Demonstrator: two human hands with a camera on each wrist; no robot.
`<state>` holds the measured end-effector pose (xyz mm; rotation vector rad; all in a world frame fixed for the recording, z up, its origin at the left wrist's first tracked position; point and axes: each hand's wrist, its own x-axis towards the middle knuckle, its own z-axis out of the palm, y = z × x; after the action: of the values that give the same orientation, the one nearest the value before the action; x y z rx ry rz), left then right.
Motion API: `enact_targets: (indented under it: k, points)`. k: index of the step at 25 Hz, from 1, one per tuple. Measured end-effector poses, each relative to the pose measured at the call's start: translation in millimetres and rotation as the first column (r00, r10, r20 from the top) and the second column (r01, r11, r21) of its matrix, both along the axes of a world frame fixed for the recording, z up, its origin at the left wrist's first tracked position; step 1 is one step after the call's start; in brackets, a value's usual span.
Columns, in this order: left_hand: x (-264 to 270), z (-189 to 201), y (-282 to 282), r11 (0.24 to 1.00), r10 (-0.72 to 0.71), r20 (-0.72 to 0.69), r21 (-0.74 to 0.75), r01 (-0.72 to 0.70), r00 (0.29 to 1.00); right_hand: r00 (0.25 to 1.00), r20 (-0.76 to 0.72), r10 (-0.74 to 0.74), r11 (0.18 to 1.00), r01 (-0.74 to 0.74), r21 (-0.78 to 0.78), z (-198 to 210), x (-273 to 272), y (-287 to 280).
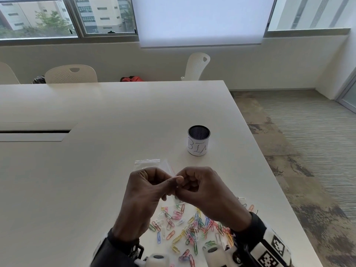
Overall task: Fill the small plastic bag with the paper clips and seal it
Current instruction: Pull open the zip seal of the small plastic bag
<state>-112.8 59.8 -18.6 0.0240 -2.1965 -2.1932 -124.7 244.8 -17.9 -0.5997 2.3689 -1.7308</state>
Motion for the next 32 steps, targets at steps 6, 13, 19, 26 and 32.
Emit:
enact_targets:
  k: [6,13,19,26,32]
  points:
    - [-1.8,-1.6,-7.2,1.000,-0.016,-0.011,-0.006,0.016,1.000,0.996,0.087,0.011,0.996,-0.003,-0.089,-2.3,-2.1,-1.3]
    - [0.8,-5.2,-8.3,0.999,-0.022,0.048,0.040,0.020,0.999,0.997,0.066,-0.047,0.992,0.054,-0.110,-3.5,-0.6,-1.4]
    - [5.8,-1.1,-3.7,0.993,-0.080,0.037,0.086,0.076,0.996,0.992,0.101,-0.080,0.982,0.096,-0.163,-0.9,0.6,-3.0]
    - [5.5,-7.5,1.9,0.994,0.073,-0.051,-0.081,-0.077,0.996,0.964,0.002,-0.265,0.964,0.265,-0.022,-4.8,4.2,-8.1]
    - [8.0,-9.1,7.4,0.947,0.099,-0.151,-0.288,-0.139,0.984,0.973,-0.003,-0.230,0.973,0.230,-0.023,-7.8,3.9,-7.6]
